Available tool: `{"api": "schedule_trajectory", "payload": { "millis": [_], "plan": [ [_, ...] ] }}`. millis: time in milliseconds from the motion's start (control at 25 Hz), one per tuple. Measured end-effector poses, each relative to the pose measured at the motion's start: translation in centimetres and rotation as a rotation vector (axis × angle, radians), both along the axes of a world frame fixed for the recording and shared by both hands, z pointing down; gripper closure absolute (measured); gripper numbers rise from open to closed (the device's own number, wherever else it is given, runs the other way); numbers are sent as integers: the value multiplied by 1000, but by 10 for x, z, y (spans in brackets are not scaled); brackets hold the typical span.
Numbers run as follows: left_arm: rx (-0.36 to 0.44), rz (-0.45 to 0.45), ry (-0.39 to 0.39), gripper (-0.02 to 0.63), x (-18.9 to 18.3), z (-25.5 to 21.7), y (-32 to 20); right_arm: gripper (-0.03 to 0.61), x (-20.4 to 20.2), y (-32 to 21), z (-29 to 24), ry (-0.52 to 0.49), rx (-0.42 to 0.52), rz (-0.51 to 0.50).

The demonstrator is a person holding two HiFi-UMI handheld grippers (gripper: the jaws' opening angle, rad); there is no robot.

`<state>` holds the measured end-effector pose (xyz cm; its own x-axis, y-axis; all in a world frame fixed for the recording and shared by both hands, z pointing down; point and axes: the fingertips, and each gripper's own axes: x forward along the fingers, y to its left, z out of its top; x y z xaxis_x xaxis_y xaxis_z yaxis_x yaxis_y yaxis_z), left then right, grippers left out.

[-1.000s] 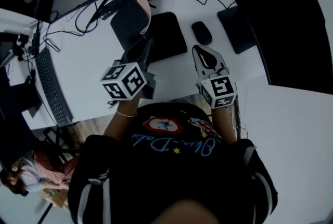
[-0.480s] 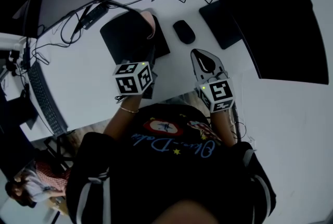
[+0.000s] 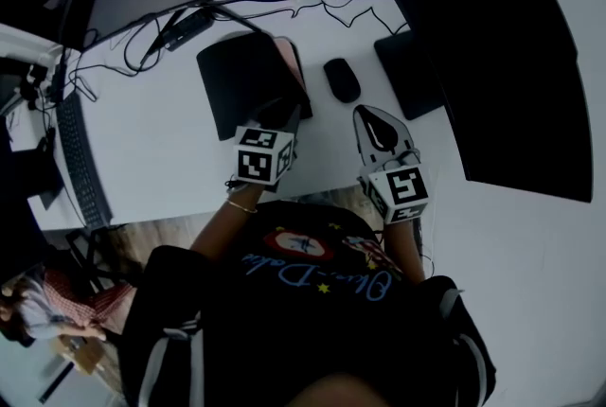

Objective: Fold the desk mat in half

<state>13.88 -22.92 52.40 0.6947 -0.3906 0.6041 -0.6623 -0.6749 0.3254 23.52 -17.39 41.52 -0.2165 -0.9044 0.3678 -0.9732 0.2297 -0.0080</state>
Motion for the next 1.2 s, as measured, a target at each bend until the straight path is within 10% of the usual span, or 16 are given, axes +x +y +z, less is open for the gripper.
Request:
{"api": "schedule_trajectory", "payload": {
  "millis": [1200],
  "plan": [
    [429,-313,45,603,-100,-128,44,578,-61,-15,-60,-167,228,-356]
  ]
}}
